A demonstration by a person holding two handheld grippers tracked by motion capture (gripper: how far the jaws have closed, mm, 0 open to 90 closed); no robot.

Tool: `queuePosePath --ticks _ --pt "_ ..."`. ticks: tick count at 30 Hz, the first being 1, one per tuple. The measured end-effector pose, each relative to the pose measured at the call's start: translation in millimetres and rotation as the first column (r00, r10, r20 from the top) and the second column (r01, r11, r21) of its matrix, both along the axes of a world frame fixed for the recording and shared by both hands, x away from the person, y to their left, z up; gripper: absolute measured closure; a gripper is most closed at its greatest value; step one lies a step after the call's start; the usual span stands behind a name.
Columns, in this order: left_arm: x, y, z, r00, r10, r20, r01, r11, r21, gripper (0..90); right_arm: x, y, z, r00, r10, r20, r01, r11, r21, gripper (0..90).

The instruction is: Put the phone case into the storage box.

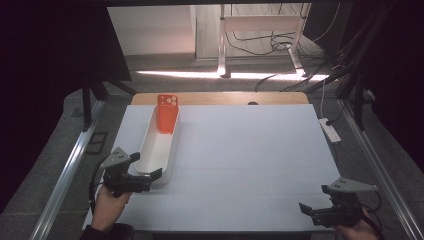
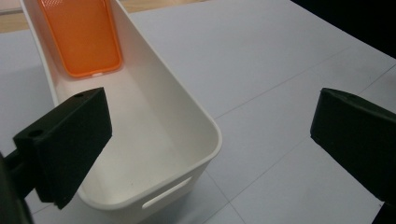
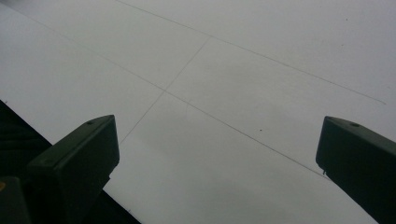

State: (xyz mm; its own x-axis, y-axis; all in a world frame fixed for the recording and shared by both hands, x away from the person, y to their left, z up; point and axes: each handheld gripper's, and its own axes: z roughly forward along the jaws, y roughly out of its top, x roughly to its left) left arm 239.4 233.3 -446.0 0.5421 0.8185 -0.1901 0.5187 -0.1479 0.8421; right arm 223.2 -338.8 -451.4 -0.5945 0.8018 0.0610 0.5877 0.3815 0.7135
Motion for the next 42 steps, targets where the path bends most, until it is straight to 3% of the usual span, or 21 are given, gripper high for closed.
queuePosePath --ticks 4,17,29,34,42 --pt "-2.3 1.7 -0.3 1.0000 0.007 -0.003 -0.007 1.0000 0.002 0.0 0.1 0.1 0.0 1.0000 -0.001 0.000 0.001 1.000 -0.001 0.0" --pt "-13.3 7.2 -4.1 0.9984 0.045 -0.034 -0.042 0.9971 0.063 0.6 0.0 0.0 0.0 1.0000 -0.002 0.000 0.002 1.000 -0.002 0.0" --pt "-26.2 14.5 -6.6 0.9973 0.057 -0.046 -0.053 0.9960 0.072 0.9 0.0 0.2 -0.2 1.0000 -0.004 0.001 0.004 1.000 -0.001 0.0" --pt "-32.5 15.0 -9.7 0.9961 0.070 -0.053 -0.063 0.9906 0.121 0.9 0.1 0.3 -0.3 1.0000 -0.005 0.001 0.005 1.000 -0.002 0.0" --pt "-39.8 19.1 -14.2 0.9940 0.089 -0.063 -0.080 0.9877 0.134 0.8 0.1 0.1 -0.1 1.0000 -0.004 -0.002 0.004 1.000 -0.004 0.0"
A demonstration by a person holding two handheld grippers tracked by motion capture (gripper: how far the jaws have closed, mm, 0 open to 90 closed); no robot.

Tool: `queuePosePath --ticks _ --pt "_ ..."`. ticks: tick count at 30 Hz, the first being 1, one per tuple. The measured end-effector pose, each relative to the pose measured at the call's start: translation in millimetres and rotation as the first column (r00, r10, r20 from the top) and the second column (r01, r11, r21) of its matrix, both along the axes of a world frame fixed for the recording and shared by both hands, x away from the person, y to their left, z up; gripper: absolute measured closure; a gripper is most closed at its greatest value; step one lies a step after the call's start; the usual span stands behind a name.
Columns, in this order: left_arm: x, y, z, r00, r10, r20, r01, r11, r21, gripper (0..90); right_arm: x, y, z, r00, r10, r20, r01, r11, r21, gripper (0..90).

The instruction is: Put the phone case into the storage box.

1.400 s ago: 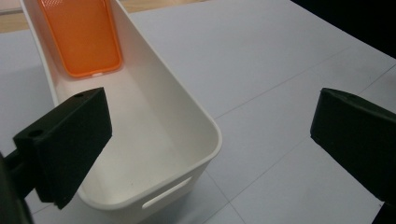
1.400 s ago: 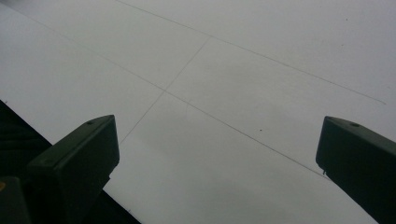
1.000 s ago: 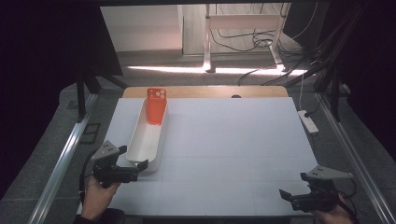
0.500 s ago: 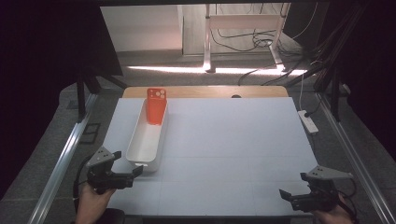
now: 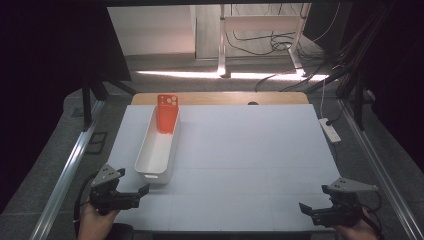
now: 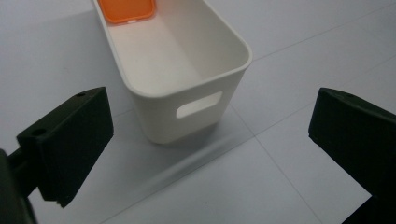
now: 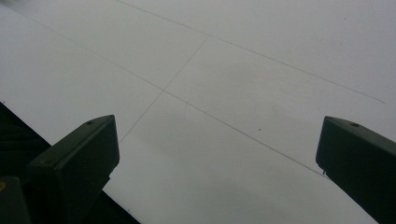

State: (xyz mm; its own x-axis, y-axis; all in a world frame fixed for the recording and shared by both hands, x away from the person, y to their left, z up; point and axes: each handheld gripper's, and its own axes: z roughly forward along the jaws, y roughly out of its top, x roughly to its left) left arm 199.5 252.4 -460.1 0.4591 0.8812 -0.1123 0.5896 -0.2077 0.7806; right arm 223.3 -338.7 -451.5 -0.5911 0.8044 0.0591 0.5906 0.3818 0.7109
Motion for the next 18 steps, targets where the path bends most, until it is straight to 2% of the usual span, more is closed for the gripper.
queuePosePath --ticks 10,18 --pt "-7.6 4.9 -7.3 0.9996 0.016 -0.021 -0.016 0.9998 0.013 0.5 0.2 0.2 -0.2 1.0000 -0.002 -0.003 0.002 1.000 -0.001 0.0" --pt "-11.1 3.9 -11.8 0.9995 0.017 -0.026 -0.015 0.9976 0.068 0.1 0.4 0.2 -0.2 1.0000 -0.004 -0.004 0.004 1.000 -0.002 0.0"
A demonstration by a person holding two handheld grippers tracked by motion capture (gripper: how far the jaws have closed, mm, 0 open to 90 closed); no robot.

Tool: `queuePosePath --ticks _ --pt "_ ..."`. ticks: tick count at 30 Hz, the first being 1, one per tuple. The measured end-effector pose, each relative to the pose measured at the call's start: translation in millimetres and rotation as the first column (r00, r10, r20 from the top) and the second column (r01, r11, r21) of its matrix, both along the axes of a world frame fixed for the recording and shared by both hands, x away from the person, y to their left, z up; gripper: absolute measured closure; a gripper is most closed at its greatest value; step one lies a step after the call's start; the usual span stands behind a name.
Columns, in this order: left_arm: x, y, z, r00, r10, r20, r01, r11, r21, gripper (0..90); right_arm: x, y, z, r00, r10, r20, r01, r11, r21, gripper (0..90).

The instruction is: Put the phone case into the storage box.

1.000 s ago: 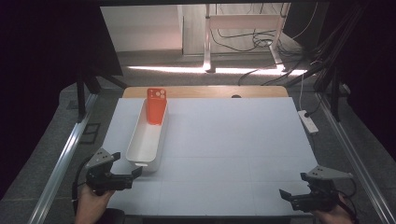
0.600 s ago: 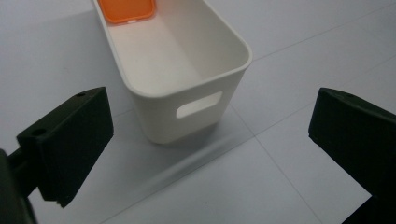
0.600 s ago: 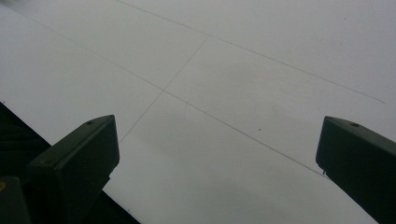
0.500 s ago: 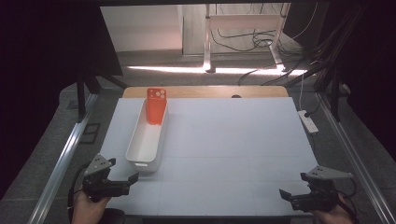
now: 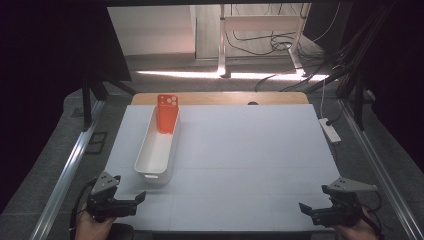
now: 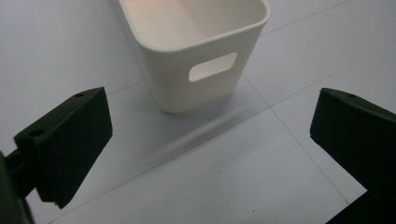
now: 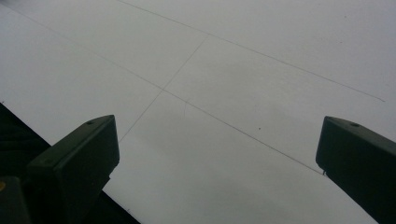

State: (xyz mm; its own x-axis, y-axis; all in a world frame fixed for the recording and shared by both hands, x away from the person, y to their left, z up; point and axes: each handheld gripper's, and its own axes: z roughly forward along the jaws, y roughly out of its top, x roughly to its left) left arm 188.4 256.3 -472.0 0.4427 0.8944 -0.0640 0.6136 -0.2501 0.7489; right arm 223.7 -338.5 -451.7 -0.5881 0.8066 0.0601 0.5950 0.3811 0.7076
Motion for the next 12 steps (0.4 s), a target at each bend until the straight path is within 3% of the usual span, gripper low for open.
queuePosePath --ticks 12 --pt "3.4 -2.9 -1.6 0.9996 -0.003 -0.027 0.003 0.9998 0.019 0.6 0.4 0.4 -0.6 1.0000 0.002 -0.004 -0.002 1.000 -0.005 0.0"
